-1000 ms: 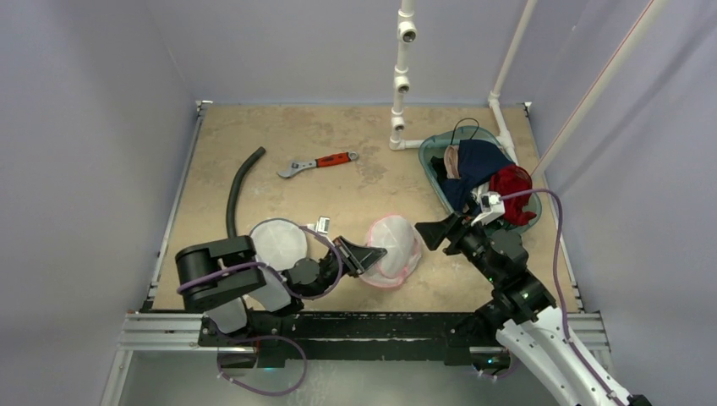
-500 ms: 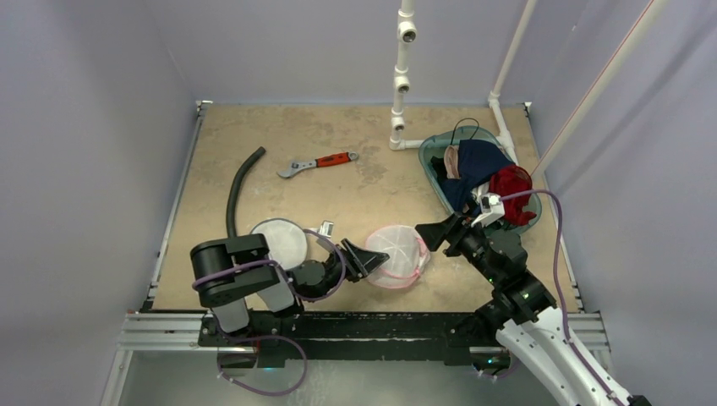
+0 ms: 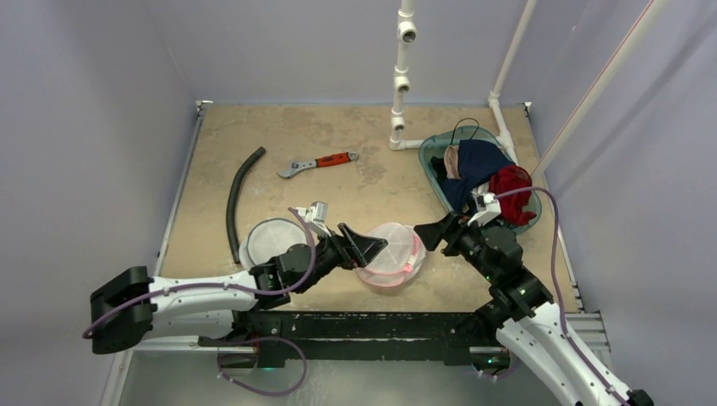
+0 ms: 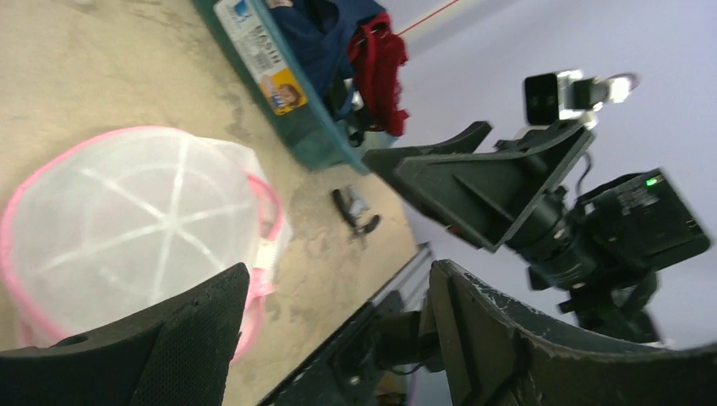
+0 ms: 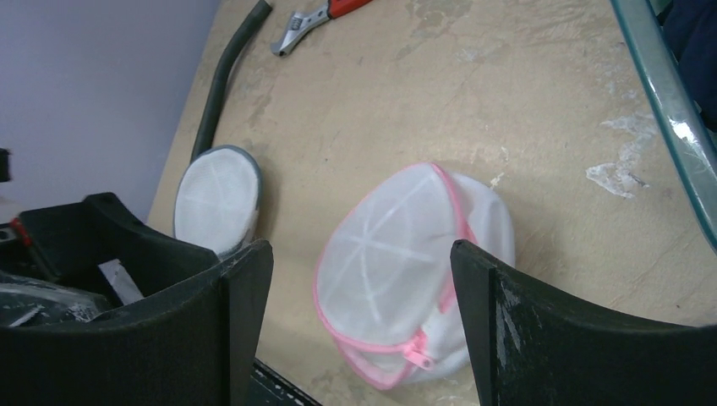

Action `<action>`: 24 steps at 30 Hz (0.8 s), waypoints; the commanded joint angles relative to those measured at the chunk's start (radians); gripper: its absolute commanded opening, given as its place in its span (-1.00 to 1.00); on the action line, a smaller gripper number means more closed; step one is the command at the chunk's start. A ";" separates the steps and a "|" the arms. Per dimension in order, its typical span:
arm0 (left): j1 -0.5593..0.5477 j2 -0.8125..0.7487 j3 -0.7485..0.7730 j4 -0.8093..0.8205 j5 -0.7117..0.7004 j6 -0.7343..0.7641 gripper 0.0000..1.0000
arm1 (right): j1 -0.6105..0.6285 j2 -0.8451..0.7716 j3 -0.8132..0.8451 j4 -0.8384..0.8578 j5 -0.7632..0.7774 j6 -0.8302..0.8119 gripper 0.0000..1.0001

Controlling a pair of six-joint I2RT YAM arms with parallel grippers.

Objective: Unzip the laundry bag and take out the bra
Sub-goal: Close the laundry bag at the center of the board.

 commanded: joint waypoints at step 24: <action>-0.020 -0.298 0.032 -0.661 -0.185 0.149 0.33 | 0.336 0.593 0.259 0.094 0.197 -0.162 -0.13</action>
